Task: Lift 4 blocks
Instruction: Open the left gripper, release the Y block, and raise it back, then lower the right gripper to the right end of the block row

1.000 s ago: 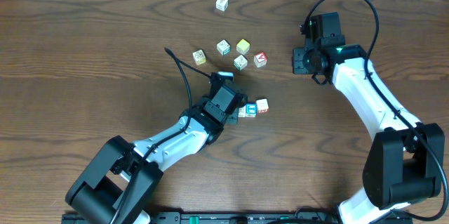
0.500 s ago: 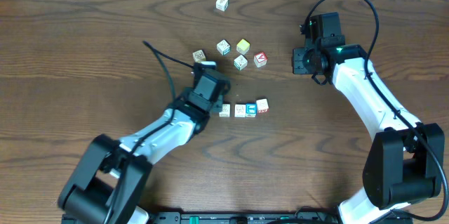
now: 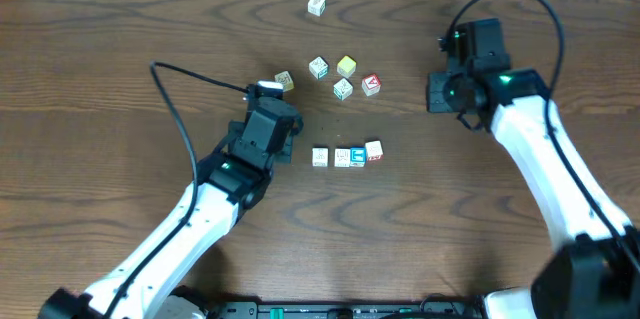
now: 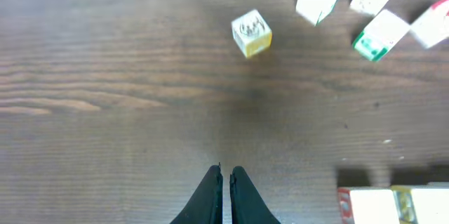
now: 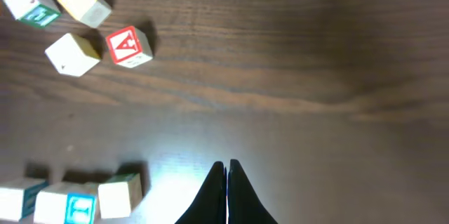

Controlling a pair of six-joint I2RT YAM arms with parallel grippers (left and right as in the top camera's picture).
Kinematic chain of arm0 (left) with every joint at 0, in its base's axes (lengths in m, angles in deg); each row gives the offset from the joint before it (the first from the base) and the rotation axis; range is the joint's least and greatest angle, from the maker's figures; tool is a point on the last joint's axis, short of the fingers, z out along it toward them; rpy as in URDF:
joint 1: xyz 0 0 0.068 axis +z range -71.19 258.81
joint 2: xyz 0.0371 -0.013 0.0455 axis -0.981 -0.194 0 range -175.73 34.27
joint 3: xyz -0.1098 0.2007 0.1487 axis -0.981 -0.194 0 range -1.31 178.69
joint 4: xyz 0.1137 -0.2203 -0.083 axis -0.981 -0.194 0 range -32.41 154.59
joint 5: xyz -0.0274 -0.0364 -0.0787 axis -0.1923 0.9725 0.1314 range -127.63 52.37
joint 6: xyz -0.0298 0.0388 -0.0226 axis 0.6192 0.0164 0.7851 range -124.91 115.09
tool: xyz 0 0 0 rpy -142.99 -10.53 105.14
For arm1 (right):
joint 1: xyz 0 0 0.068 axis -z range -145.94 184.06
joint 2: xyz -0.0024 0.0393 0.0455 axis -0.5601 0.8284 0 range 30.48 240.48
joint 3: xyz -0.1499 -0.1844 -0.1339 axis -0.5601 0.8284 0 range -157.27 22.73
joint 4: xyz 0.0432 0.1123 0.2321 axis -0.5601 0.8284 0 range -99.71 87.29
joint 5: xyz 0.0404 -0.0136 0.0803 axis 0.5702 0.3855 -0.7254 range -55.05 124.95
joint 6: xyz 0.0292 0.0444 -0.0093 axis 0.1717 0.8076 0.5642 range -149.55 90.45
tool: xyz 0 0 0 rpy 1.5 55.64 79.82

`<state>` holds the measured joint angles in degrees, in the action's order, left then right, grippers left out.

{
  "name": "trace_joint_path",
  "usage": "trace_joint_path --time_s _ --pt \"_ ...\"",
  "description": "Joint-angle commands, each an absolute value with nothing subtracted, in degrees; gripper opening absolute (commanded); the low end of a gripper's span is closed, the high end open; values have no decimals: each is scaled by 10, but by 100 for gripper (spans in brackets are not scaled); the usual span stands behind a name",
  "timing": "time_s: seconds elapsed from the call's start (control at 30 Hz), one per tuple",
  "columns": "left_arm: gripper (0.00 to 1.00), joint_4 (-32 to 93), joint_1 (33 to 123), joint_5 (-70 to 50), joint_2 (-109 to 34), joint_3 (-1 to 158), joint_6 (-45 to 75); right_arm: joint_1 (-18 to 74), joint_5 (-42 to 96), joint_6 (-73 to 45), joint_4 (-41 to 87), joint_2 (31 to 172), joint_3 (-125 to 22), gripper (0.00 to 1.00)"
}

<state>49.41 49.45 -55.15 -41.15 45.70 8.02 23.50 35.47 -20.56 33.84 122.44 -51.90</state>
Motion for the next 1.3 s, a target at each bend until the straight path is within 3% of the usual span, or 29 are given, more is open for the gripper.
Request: trace_joint_path --time_s 0.0,0.33,0.67,1.27 --pt "7 492 495 -559 -411 438 99 231 373 -198 346 1212 -519 1" --pt "7 515 495 -522 -484 424 134 202 294 -168 230 1217 -404 1" --pt "8 550 496 -470 -537 424 134 136 284 -180 155 1288 -398 1" --pt "8 550 495 -444 -553 424 148 125 265 -178 132 1347 -398 1"
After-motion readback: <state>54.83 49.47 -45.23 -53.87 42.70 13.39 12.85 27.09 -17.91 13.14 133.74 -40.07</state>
